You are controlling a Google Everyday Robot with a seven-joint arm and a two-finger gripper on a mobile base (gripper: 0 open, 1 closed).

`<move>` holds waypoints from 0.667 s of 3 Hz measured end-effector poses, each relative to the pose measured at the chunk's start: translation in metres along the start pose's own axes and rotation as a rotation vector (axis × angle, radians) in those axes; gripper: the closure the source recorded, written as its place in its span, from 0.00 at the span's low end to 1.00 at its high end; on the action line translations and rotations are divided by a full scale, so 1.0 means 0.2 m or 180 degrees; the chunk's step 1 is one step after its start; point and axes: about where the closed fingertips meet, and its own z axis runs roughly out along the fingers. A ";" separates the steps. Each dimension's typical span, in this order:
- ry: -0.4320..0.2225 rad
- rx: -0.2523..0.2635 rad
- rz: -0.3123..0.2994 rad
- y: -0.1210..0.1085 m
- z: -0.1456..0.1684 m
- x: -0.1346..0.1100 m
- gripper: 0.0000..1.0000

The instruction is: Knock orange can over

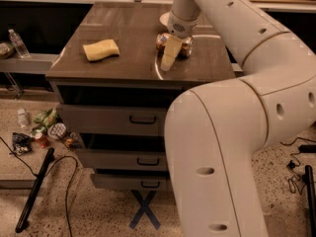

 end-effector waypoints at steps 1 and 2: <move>-0.0021 0.0011 0.0020 -0.01 0.00 0.00 0.00; -0.0040 0.0014 0.0041 -0.02 0.00 0.01 0.00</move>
Offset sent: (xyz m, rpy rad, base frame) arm 0.0036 -0.0080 0.0100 0.0302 -0.0183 -0.0258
